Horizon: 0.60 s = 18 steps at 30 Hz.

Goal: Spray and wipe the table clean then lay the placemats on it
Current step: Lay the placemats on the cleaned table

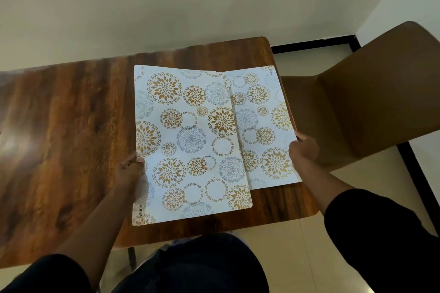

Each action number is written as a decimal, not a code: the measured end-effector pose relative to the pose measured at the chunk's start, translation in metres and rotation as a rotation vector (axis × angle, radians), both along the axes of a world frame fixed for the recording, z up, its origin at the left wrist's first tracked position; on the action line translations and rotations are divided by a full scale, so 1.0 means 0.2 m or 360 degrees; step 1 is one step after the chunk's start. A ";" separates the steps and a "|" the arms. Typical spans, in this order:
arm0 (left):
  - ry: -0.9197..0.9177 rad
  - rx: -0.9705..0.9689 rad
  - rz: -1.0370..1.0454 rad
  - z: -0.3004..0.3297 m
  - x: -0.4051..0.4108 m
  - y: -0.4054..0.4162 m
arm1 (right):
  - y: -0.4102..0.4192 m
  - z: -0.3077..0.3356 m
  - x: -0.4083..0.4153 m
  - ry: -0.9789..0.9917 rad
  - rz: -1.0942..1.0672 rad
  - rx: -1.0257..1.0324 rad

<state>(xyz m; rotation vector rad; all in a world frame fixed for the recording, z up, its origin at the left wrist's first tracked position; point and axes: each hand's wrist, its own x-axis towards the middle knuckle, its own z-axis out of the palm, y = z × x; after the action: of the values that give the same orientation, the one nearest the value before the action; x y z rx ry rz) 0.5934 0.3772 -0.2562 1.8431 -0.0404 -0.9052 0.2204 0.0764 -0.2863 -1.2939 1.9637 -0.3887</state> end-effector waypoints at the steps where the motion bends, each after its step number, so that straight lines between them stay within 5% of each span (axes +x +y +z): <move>1: 0.0000 -0.0014 -0.0013 -0.01 0.00 0.00 | 0.00 0.00 0.00 0.0001 0.0000 0.0000; 18: 0.0027 -0.0042 -0.0102 0.03 -0.06 -0.02 | 0.00 -0.01 -0.02 0.0048 0.0176 -0.0032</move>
<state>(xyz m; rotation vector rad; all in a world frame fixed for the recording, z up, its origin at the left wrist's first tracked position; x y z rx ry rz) 0.5804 0.3740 -0.2503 1.8185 -0.1008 -0.9603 0.2170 0.0774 -0.2879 -1.4217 1.9075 -0.3372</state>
